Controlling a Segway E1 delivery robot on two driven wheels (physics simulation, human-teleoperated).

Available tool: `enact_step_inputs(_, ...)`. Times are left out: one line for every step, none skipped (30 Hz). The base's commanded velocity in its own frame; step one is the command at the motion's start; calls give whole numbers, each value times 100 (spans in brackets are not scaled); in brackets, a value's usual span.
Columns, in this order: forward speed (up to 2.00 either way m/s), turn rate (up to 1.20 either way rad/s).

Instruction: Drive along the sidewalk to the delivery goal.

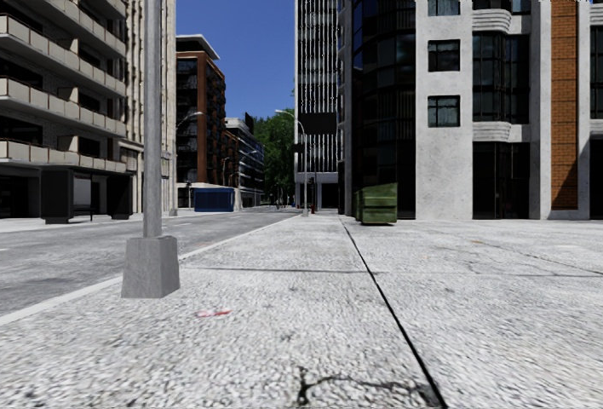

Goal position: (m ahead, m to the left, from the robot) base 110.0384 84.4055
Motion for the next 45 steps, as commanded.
enact_step_inputs(200, 0)
enact_step_inputs(200, 0)
enact_step_inputs(200, 0)
enact_step_inputs(200, 0)
enact_step_inputs(200, 0)
enact_step_inputs(200, 0)
enact_step_inputs(200, 0)
enact_step_inputs(200, 0)
enact_step_inputs(200, 0)
enact_step_inputs(200, 0)
enact_step_inputs(200, 0)
enact_step_inputs(200, 0)
enact_step_inputs(200, 0)
enact_step_inputs(200, 0)
enact_step_inputs(200, 0)
enact_step_inputs(200, 0)
enact_step_inputs(200, 0)
enact_step_inputs(200, 0)
enact_step_inputs(200, 0)
enact_step_inputs(200, 0)
enact_step_inputs(200, 0)
enact_step_inputs(200, 0)
enact_step_inputs(200, 0)
enact_step_inputs(200, -12)
enact_step_inputs(200, -12)
enact_step_inputs(200, -22)
enact_step_inputs(200, -25)
enact_step_inputs(200, -26)
enact_step_inputs(200, -26)
enact_step_inputs(200, -26)
enact_step_inputs(200, -5)
enact_step_inputs(200, 0)
enact_step_inputs(200, 0)
enact_step_inputs(200, 0)
enact_step_inputs(200, 0)
enact_step_inputs(200, 0)
enact_step_inputs(200, 0)
enact_step_inputs(200, 0)
enact_step_inputs(200, 0)
enact_step_inputs(200, 0)
enact_step_inputs(200, 0)
enact_step_inputs(200, 0)
enact_step_inputs(200, 0)
enact_step_inputs(200, 0)
enact_step_inputs(200, 0)
